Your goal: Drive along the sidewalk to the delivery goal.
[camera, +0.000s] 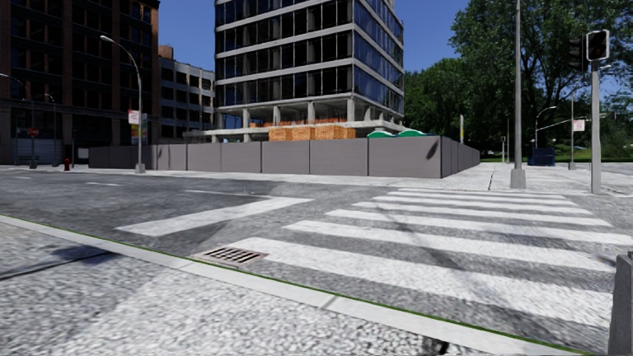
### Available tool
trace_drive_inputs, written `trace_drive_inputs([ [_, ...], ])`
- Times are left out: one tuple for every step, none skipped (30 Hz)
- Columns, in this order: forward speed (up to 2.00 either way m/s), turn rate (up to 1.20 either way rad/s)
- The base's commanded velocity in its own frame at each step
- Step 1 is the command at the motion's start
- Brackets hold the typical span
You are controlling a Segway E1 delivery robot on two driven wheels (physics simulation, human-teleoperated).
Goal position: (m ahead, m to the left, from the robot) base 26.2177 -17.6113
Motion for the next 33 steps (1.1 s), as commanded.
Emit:
trace_drive_inputs([
  [1.91, 0.0],
  [1.91, 0.0],
  [1.91, 0.0],
  [1.91, 0.0],
  [1.91, 0.0],
  [1.91, -0.19],
  [1.91, -0.44],
  [1.91, -0.7],
  [1.91, -0.84],
  [1.91, -0.84],
  [1.91, -0.89],
  [1.91, -0.89],
  [1.91, -0.9],
  [1.91, -0.9],
  [1.91, -0.9],
  [1.91, -0.9],
  [1.91, -0.9],
  [1.91, -0.9],
  [1.91, -0.9],
  [1.91, -0.9],
  [1.91, -0.21],
  [1.91, -0.03],
  [1.91, -0.03],
  [1.91, 0.0],
  [1.91, 0.0],
  [1.91, 0.0],
  [1.91, 0.0],
  [1.91, 0.0],
  [1.91, 0.0],
  [1.91, 0.0],
  [1.91, 0.0],
  [1.91, 0.0],
  [1.91, 0.0],
])
